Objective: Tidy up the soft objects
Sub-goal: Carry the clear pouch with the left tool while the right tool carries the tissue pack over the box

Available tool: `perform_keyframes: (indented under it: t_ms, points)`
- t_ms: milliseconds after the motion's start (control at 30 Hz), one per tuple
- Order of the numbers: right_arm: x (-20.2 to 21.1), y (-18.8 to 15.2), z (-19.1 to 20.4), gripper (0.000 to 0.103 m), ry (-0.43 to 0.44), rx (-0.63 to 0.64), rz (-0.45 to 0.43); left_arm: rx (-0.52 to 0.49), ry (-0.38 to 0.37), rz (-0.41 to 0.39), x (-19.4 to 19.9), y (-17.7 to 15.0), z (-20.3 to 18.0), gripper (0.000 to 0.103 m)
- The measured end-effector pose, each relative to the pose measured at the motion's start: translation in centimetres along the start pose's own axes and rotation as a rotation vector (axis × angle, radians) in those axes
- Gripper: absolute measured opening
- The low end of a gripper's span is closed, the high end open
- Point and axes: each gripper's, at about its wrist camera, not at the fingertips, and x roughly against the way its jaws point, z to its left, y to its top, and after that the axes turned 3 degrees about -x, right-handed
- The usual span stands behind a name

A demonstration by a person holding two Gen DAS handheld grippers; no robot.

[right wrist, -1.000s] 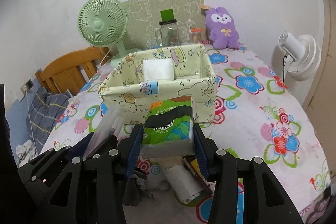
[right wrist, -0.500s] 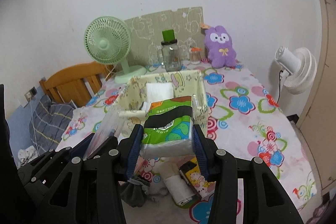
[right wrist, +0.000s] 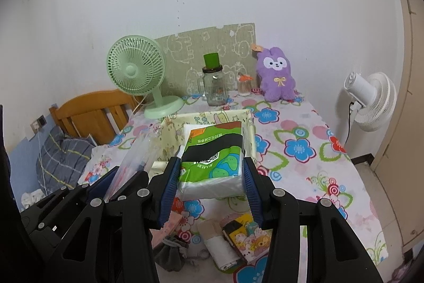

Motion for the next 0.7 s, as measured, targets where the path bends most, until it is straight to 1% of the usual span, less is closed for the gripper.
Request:
perform_keyframes:
  t_ms: [300,700]
  points:
    - [-1.0,1.3,0.0,0.051,0.001,0.002,-0.009,0.004,-0.003,-0.01,-1.0,1.3,0.3,0.023]
    - [-3.8,3.1,0.0,0.051,-0.004,0.002,0.001,0.017,-0.005,-0.014,-3.7,2.8,0.6,0.023]
